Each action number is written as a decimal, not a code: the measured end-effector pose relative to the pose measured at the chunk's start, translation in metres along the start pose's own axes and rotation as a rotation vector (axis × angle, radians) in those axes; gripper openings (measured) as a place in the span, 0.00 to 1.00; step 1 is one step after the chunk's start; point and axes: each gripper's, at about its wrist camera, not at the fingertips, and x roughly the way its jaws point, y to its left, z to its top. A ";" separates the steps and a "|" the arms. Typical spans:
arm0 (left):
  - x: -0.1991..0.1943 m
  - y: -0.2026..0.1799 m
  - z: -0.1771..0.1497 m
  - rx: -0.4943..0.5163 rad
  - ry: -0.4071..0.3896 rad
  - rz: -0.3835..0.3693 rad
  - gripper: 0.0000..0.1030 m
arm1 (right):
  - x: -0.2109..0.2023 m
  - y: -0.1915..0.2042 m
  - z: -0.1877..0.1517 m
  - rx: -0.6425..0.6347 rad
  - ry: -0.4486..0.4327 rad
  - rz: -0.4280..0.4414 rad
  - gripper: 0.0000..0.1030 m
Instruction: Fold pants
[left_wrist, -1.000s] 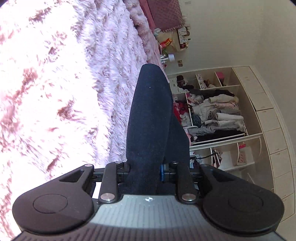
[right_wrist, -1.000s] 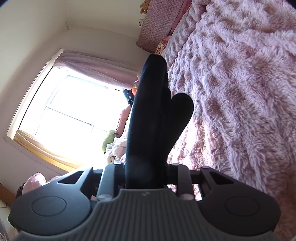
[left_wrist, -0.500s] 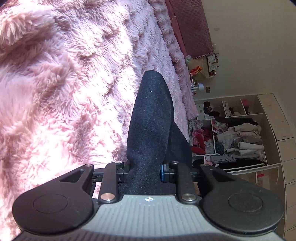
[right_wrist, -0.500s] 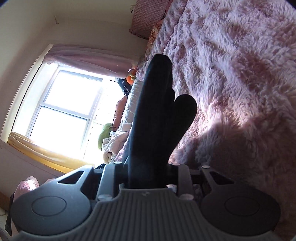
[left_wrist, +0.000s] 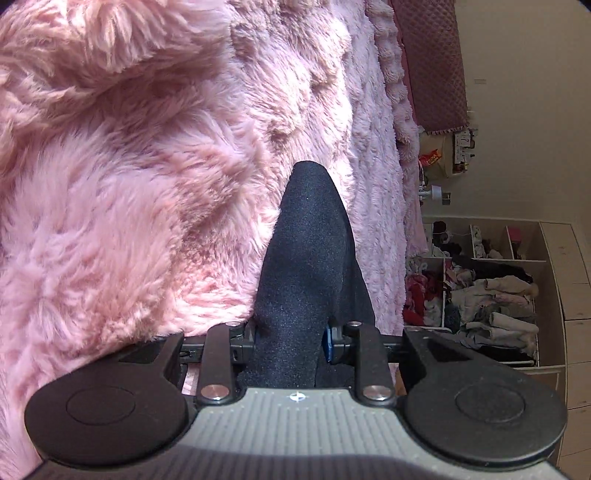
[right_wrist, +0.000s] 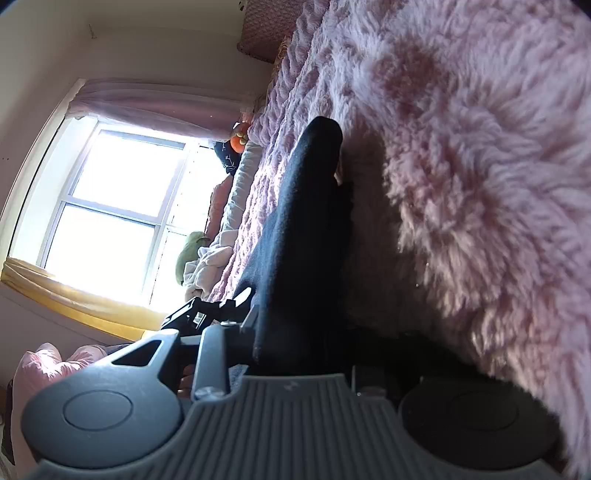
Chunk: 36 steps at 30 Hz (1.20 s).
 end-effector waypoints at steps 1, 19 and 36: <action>-0.002 -0.001 -0.001 0.005 -0.010 0.007 0.32 | -0.008 0.001 -0.001 0.002 0.003 -0.007 0.22; -0.034 -0.051 -0.087 0.240 -0.570 0.528 0.73 | -0.100 0.005 -0.027 -0.080 -0.050 -0.254 0.04; 0.026 -0.100 -0.174 0.497 -0.575 0.677 0.30 | -0.036 0.129 -0.063 -0.723 -0.200 -0.415 0.15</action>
